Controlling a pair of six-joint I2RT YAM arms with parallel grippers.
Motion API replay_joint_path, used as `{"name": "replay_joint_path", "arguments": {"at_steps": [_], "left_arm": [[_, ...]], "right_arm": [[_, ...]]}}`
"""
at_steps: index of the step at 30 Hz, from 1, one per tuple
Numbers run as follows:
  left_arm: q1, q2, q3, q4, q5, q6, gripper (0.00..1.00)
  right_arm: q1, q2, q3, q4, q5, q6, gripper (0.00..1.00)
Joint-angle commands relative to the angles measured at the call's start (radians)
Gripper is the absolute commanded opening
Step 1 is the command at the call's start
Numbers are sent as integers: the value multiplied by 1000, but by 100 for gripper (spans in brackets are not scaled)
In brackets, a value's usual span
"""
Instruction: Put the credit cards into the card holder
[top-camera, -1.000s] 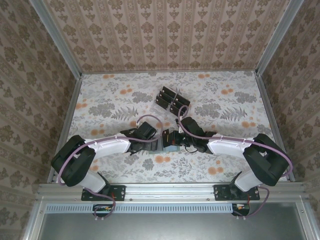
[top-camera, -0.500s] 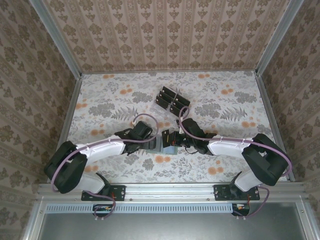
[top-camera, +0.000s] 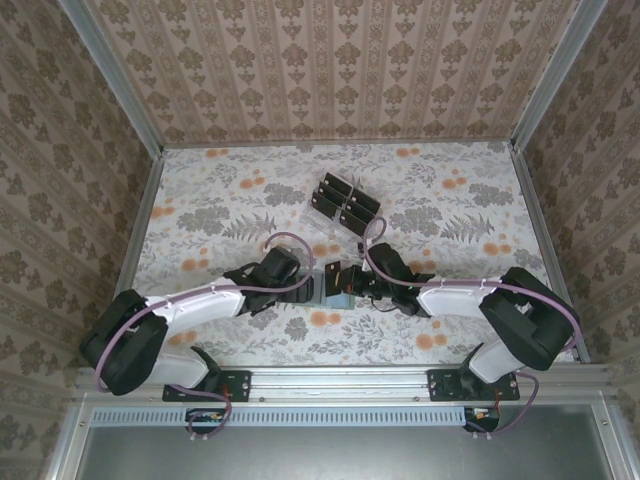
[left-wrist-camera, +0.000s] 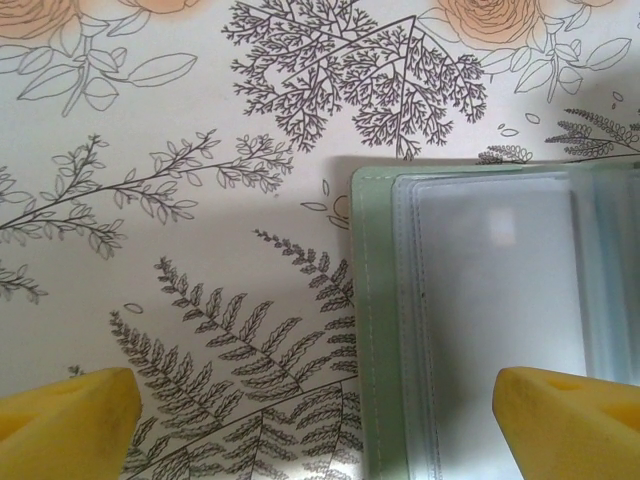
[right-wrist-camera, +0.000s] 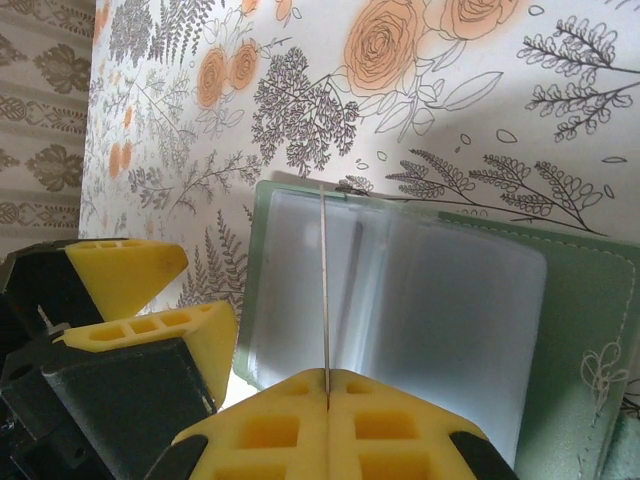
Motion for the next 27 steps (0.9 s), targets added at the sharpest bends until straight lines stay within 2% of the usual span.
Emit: {"name": "replay_joint_path", "arguments": {"at_steps": [1,9,27], "left_arm": [[-3,18,-22,23,13,16,100],[-4,14,-57,14,-19,-20,100],[-16,8,-97,30,-25,-54,100]], "right_arm": [[1,10,-25,60,39,43,0],[20,4,-53,102,103,70,0],[56,72,-60,209,160,100,0]]}}
